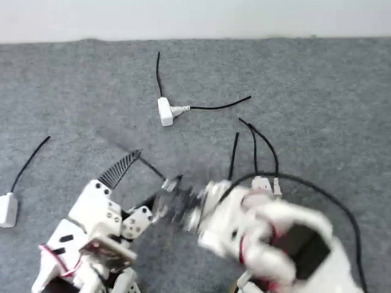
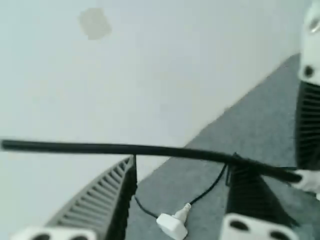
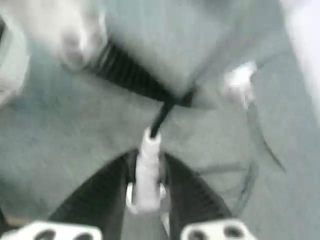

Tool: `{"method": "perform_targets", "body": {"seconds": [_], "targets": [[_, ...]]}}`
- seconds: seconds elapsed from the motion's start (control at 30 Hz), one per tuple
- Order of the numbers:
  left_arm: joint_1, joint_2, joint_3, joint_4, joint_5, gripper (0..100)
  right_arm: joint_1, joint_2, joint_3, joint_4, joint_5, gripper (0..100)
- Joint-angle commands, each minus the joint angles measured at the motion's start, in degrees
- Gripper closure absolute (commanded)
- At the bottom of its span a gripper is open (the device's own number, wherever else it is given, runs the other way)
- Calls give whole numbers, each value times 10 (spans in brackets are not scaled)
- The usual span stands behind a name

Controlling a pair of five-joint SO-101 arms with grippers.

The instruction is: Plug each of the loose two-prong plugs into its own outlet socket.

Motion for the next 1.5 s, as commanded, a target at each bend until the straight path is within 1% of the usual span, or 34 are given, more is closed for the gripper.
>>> {"method": "perform_targets", "body": {"seconds": [0.0, 0.27, 0.5, 0.6, 0.7, 1.13, 1.2, 1.33, 1.47], "targets": [[-43, -10, 14, -61, 9, 728, 0, -21, 17, 2, -5, 990], [-33, -10, 15, -58, 12, 728, 1, -36, 62, -40, -5, 990], [53, -10, -44, 37, 12, 728, 4, -39, 137, -97, -5, 990], [67, -10, -60, 58, 12, 728, 4, -39, 139, -104, -5, 990], [72, -10, -63, 62, 33, 728, 4, -36, 139, -104, -5, 990], [67, -10, -62, 59, 36, 728, 4, -35, 141, -119, -16, 990], [44, -10, -61, 56, 35, 728, 4, -39, 140, -116, -16, 990], [-11, -10, -38, 12, 35, 728, 3, -39, 136, -104, -16, 990], [-25, -10, -20, -9, 36, 728, 2, -40, 117, -102, -16, 990]]}}
